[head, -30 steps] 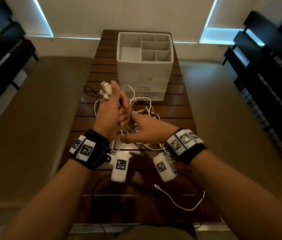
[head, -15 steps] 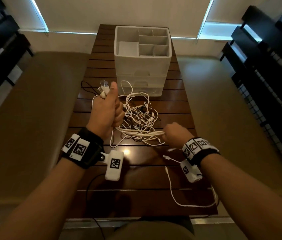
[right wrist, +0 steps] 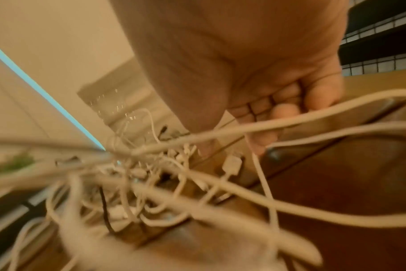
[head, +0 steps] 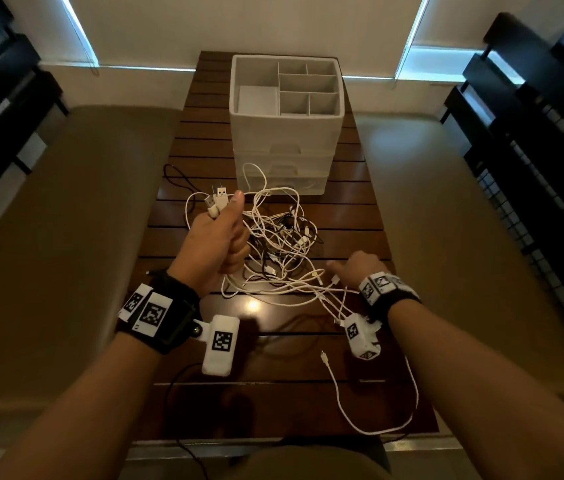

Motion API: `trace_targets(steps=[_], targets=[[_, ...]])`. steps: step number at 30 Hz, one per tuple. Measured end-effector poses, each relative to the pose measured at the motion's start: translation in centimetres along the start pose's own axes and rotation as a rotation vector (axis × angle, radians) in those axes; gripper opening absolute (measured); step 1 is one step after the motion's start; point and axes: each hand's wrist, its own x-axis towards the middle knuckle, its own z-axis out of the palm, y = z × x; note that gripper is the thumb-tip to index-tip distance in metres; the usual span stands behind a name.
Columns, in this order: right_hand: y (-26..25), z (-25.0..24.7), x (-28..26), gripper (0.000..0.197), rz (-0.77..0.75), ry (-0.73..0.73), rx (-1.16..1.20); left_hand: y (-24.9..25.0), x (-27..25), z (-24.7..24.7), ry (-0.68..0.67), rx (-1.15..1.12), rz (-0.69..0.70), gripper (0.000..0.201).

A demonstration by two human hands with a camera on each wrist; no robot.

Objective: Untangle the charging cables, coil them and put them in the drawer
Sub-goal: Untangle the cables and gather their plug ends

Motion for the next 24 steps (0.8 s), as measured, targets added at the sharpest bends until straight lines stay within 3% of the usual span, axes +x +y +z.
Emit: trace_targets(steps=[4, 6, 8, 11, 14, 17, 19, 22, 24], targets=[[-0.4, 2.1, 0.2, 0.046, 0.034, 0.012, 0.02, -0.3, -0.1, 0.1, -0.008, 0.001, 0.003, 0.056], [-0.8, 2.4, 0.1, 0.056, 0.053, 0.129, 0.018, -0.4, -0.2, -0.1, -0.006, 0.012, 0.013, 0.056], [-0.9, 2.5, 0.0, 0.062, 0.04, 0.134, -0.035, -0.5, -0.2, -0.3, -0.011, 0.024, 0.018, 0.056], [-0.6, 2.7, 0.4, 0.046, 0.01, -0.04, -0.02, -0.7, -0.2, -0.1, -0.018, 0.029, 0.02, 0.057], [-1.1, 1.9, 0.3, 0.031, -0.011, 0.033, 0.086, -0.9, -0.1, 0.0, -0.025, 0.036, 0.025, 0.056], [-2.2, -0.6, -0.4, 0.018, -0.137, 0.297, 0.435, -0.9, -0.1, -0.1, -0.014, 0.047, 0.037, 0.056], [-3.4, -3.6, -1.8, 0.015, -0.273, 0.376, 0.738, -0.8, 0.0, 0.0, 0.015, 0.036, 0.042, 0.054], [-5.4, -8.0, -4.4, 0.016, -0.489, 0.308, 1.063, -0.7, 0.3, 0.6, 0.067, -0.007, 0.073, 0.051], [-6.6, -9.9, -5.6, 0.014, -0.63, 0.188, 1.14, -0.7, 0.6, 1.1, 0.104, -0.01, 0.108, 0.05]])
